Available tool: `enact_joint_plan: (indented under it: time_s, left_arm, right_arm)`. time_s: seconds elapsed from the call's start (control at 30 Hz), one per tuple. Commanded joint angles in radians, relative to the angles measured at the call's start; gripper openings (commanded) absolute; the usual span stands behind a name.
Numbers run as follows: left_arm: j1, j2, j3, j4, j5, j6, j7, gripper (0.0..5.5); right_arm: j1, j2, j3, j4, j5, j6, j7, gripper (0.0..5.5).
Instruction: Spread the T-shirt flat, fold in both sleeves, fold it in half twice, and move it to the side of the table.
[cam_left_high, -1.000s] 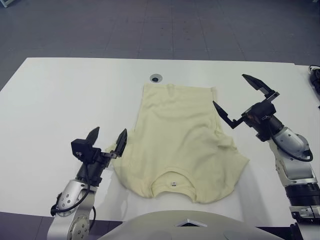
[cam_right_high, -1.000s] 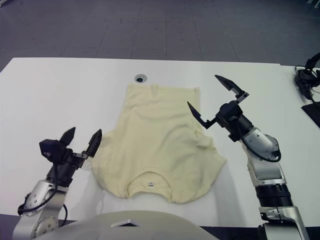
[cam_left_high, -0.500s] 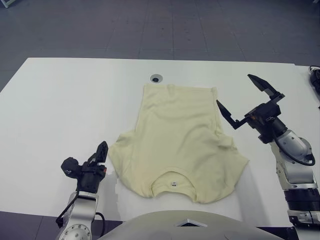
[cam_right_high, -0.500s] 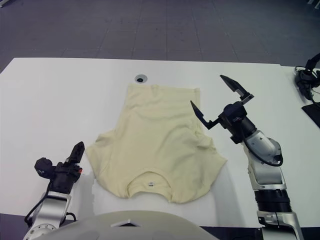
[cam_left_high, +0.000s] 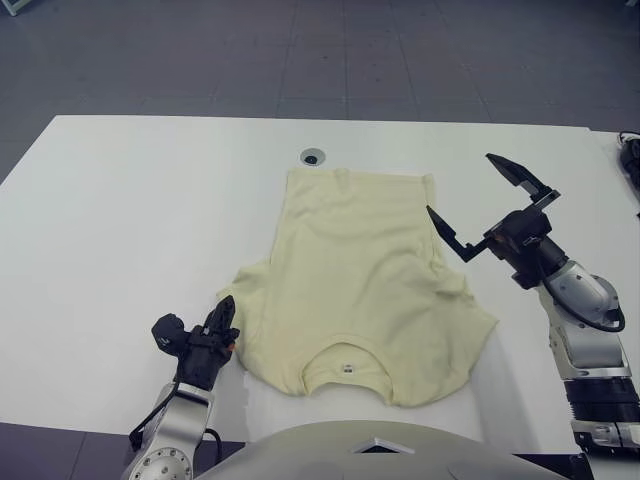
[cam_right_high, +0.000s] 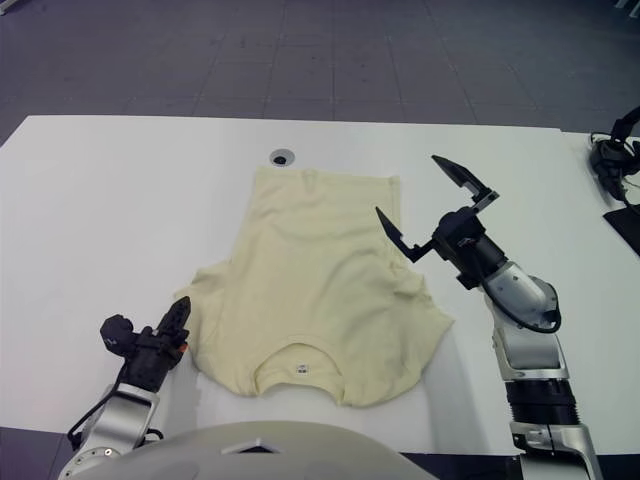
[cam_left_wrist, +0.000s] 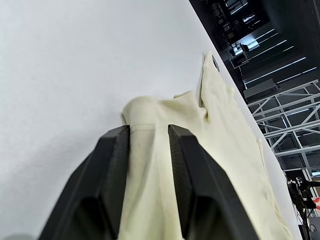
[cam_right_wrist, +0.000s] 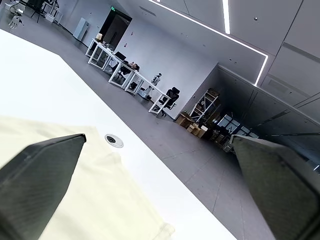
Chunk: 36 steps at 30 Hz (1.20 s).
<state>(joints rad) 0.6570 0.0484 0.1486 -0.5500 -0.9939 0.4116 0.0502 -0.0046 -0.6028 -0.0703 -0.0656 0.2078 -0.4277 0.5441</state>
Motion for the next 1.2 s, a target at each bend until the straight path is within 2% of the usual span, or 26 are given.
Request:
enact_joint_plan:
  time_s: [0.03,0.17,0.83,1.2]
  left_arm:
    - [0.005,-0.012,0.043,0.07,0.043,0.011,0.059,0.68]
    - [-0.004,-0.024,0.05,0.06,0.067,-0.006,0.056,0.04]
    - [0.028,0.016,-0.098,-0.107,0.451,-0.208,-0.138,0.04]
    - [0.047,0.205,-0.385,-0.087,0.872,-0.333,-0.297,0.04]
  right_arm:
    - [0.0,0.005,-0.016,-0.005,-0.014,0.006,0.008,5.4]
    - [0.0,0.011,-0.015,-0.003,-0.017,0.007,0.012,5.4]
    - [0.005,0.044,-0.005,0.016,-0.043,-0.004,0.017,5.4]
    - [0.009,0.05,-0.007,0.023,-0.051,-0.005,0.02,5.4]
